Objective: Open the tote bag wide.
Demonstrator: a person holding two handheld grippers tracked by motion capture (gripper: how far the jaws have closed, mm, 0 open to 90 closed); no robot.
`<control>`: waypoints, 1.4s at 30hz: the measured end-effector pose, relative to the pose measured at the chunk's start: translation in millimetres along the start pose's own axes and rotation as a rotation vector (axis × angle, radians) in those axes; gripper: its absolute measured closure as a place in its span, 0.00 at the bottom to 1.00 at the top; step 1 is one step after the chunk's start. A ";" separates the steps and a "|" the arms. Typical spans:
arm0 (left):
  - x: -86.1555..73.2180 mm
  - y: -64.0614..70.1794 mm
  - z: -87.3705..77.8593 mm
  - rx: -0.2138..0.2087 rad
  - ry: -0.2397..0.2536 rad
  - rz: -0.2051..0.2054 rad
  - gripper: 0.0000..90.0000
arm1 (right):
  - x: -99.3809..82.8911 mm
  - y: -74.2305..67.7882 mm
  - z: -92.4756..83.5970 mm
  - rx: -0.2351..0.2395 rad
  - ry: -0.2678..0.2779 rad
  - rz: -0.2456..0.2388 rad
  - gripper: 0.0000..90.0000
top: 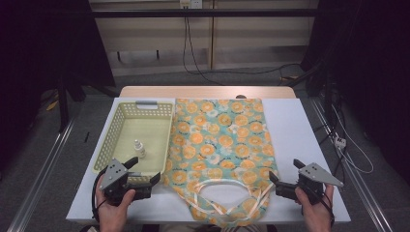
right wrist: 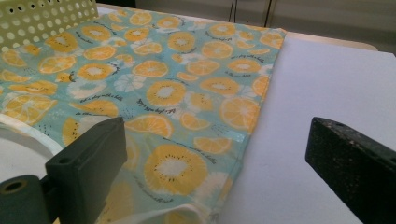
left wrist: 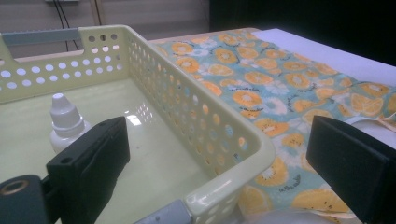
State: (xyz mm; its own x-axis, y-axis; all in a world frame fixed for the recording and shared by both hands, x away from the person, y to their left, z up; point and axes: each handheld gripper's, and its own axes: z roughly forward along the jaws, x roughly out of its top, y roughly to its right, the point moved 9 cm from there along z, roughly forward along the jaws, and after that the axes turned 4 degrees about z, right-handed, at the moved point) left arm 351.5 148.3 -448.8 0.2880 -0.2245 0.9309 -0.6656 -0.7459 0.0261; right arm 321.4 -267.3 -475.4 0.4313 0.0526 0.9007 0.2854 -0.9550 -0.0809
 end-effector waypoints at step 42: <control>-0.1 0.0 -2.8 0.011 0.006 0.015 0.06 | 5.8 -96.0 5.7 0.323 -0.256 -0.213 0.17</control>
State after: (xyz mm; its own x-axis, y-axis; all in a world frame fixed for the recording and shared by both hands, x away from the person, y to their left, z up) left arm 349.5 150.0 -448.0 0.2737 -0.2324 0.9333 -0.6621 -0.7494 0.0076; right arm 301.4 -173.6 -464.9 0.5200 0.3470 0.7805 0.6250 -0.7774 -0.0708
